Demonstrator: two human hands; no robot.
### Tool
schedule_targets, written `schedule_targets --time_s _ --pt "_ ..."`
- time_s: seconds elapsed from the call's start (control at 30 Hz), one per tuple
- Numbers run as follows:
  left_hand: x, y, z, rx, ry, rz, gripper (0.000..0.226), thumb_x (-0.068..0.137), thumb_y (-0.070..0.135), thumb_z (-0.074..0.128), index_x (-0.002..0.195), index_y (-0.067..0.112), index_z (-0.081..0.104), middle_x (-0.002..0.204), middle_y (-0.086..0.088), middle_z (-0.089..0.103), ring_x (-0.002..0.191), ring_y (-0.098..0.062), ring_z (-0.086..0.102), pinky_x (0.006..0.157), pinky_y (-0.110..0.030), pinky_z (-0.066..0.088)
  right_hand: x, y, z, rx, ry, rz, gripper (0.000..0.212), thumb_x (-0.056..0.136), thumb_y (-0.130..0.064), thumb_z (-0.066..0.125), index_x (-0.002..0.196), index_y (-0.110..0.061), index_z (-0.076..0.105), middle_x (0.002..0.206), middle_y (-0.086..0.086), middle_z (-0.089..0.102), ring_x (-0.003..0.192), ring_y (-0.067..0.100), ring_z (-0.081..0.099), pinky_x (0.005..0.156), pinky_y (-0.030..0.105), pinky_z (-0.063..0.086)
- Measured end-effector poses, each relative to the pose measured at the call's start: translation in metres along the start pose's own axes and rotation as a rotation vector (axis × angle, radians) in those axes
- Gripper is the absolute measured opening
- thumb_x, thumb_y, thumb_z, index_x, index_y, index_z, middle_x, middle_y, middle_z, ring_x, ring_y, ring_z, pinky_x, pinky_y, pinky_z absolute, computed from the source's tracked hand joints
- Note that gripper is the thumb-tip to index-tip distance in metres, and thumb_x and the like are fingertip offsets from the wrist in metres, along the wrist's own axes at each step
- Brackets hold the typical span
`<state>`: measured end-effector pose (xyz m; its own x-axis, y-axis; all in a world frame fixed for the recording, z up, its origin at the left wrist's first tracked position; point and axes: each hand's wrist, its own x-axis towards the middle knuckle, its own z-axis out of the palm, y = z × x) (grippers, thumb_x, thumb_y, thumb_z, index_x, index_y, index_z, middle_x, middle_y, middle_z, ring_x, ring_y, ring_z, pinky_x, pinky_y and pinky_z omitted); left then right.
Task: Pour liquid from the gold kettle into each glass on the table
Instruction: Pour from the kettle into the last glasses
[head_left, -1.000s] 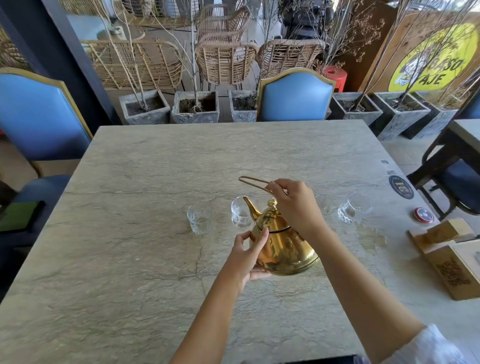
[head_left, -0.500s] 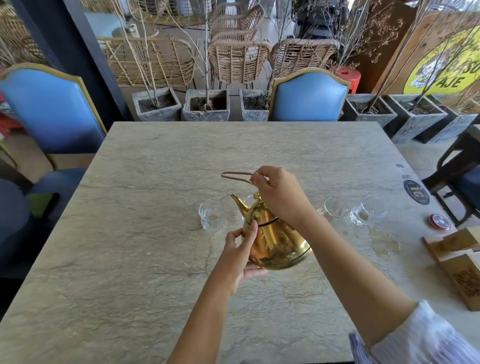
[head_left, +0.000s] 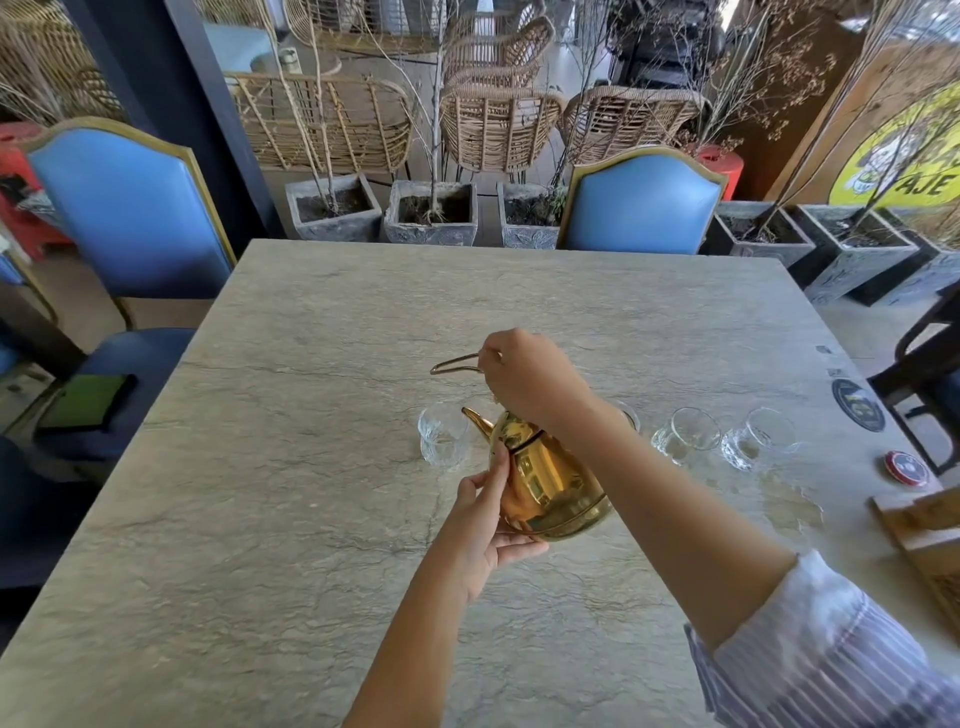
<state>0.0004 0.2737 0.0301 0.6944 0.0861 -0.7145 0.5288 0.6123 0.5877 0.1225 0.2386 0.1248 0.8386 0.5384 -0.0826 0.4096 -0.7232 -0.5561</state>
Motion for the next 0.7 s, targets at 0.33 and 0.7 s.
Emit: schedule_targets --time_s 0.33,0.7 --pt "-0.014 0.010 0.008 -0.107 -0.064 -0.002 0.059 0.089 0.059 0.058 0.127 0.015 0.046 0.124 -0.030 0.062 0.106 -0.042 0.071 0.071 -0.041 0.066 0.009 -0.018 -0.012 -0.088 -0.045 -0.028 0.029 0.095 -0.016 0.040 0.082 -0.003 0.063 0.074 0.010 0.062 0.067 0.029 0.057 0.050 0.027 0.038" --pt "-0.030 0.015 0.014 -0.138 -0.124 0.057 0.064 0.067 0.065 0.061 0.116 0.024 0.049 0.125 -0.030 0.062 0.107 -0.040 0.071 0.074 -0.041 0.066 0.004 -0.036 -0.023 -0.121 -0.045 -0.062 0.024 0.092 -0.014 0.040 0.080 -0.004 0.059 0.072 0.008 0.057 0.068 0.029 0.055 0.059 0.031 0.043"
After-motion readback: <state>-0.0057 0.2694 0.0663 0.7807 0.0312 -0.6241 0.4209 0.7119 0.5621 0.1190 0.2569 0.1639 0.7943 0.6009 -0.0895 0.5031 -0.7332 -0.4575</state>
